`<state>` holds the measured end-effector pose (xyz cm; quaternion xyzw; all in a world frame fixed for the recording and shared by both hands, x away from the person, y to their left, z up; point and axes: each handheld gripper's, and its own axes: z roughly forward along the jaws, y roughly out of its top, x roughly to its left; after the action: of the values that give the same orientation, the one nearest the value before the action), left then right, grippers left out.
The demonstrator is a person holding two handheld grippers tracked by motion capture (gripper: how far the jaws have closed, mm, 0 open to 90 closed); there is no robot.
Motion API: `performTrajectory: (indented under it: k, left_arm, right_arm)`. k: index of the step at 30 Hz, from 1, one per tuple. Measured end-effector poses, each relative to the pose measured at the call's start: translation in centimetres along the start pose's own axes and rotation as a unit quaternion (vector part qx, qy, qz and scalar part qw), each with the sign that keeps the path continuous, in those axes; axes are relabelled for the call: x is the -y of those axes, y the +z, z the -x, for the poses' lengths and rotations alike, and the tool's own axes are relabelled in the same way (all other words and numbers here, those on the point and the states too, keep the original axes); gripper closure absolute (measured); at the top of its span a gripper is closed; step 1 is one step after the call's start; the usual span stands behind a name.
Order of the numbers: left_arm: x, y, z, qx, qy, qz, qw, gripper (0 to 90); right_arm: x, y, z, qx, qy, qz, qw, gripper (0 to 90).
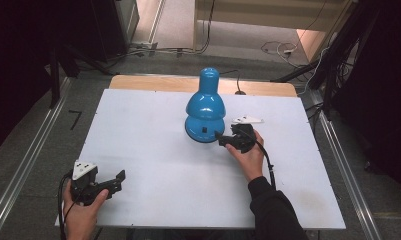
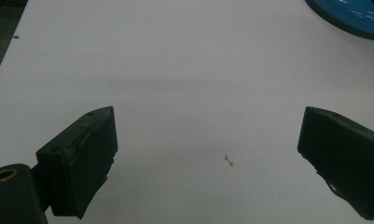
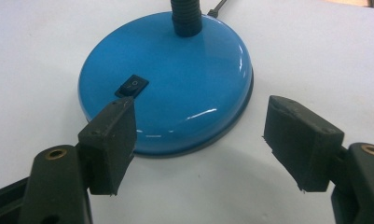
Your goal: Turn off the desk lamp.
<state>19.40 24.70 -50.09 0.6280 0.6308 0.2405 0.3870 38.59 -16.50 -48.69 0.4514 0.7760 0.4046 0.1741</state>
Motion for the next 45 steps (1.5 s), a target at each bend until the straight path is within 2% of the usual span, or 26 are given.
performTrajectory:
  k: [13,22,36,45]
  left_arm:
    - [0.0,0.0,0.1,-0.002,0.001,-0.001,1.0,5.5]
    - [0.0,0.1,0.1,-0.002,0.002,-0.001,1.0,5.5]
    - [0.0,0.1,0.1,-0.003,0.003,-0.002,1.0,5.5]
    - [0.0,0.1,0.1,-0.003,0.004,-0.004,1.0,5.5]
  right_arm:
    - [1.2,-2.0,1.2,-0.006,0.008,-0.006,0.9999,21.3]
    - [2.1,-3.5,2.7,-0.002,0.019,-0.004,0.9998,18.5]
    - [3.7,-5.7,4.7,0.019,0.024,-0.001,0.9995,18.1]
    - [4.8,-7.3,5.5,0.028,0.023,-0.004,0.9993,18.1]
